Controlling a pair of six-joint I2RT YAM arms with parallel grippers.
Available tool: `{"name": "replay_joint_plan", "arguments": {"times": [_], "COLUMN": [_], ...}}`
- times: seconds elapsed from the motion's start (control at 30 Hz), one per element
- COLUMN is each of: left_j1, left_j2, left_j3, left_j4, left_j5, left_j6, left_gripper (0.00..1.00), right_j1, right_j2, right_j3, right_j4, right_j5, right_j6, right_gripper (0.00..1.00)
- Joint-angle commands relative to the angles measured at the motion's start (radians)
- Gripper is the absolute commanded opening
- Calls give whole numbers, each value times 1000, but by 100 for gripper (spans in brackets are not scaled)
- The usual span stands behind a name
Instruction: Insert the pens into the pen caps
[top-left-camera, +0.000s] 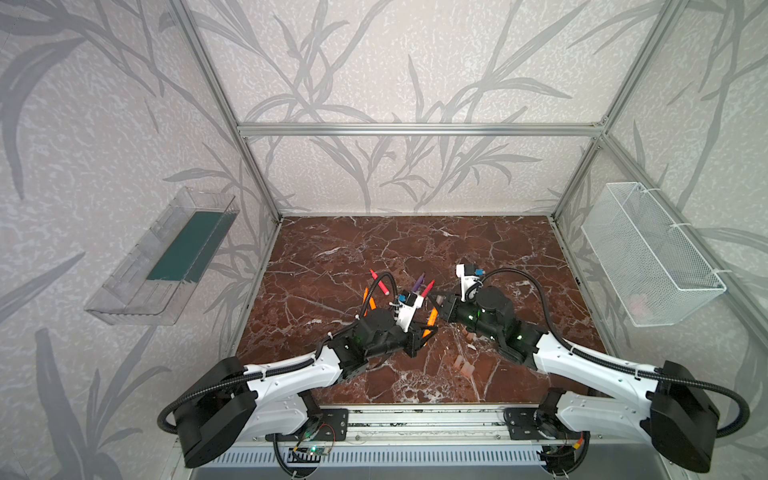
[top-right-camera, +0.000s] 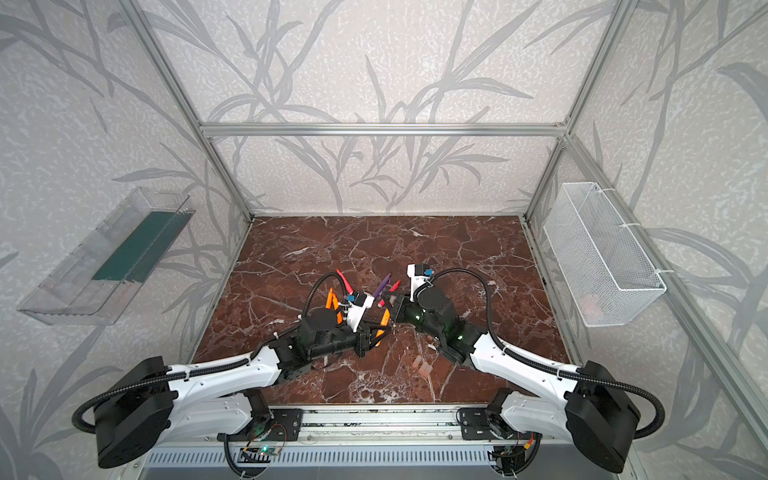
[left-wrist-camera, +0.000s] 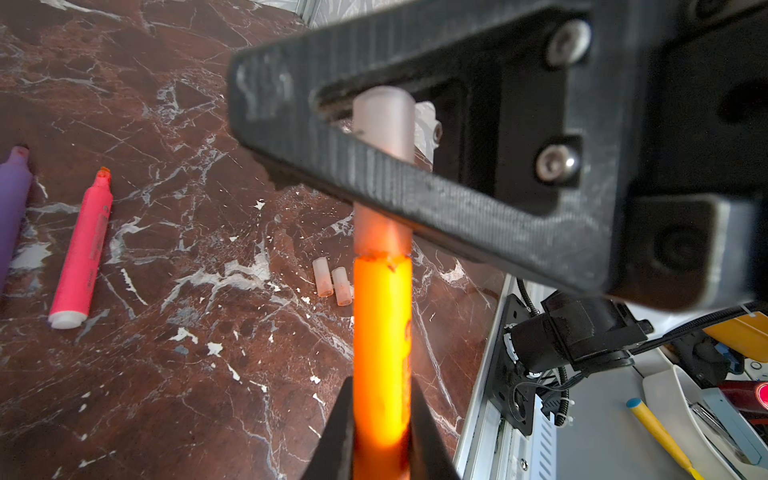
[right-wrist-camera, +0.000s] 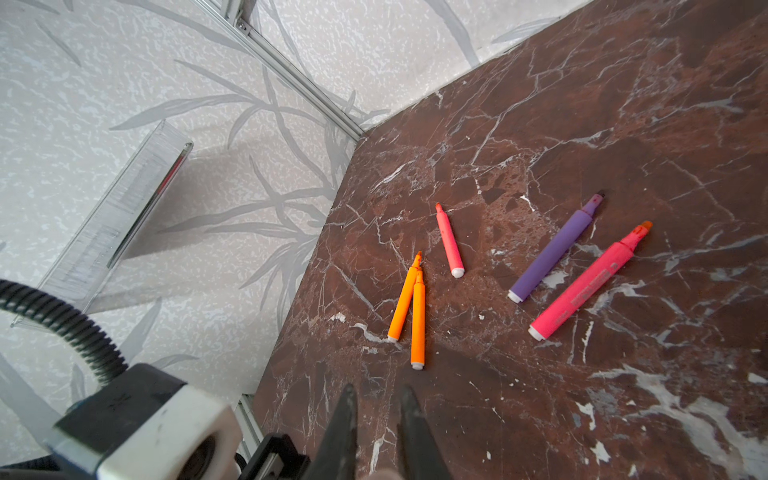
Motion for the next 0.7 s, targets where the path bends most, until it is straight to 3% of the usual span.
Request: {"name": "replay_joint_plan", "arguments": {"times": [0.0, 0.33, 0.43, 0.67], "left_j1": [-1, 32, 61, 158], "left_j2": [0, -15, -4, 16], "left_j3": [50, 175, 203, 239], "left_j4": [37, -7, -3, 30], "left_j5": [-88, -186, -184, -110], "left_j6": [26, 77, 61, -1], "left_gripper": [0, 0, 0, 0], "right_j1": [10, 88, 132, 177], "right_j2": [-5, -49, -70, -72], "right_j3": [-45, -155, -187, -249], "right_j4": [73, 148, 157, 224], "right_j5": [-6, 37, 98, 117], "right_j6": [-1, -16, -20, -10], "right_gripper": [0, 0, 0, 0]}}
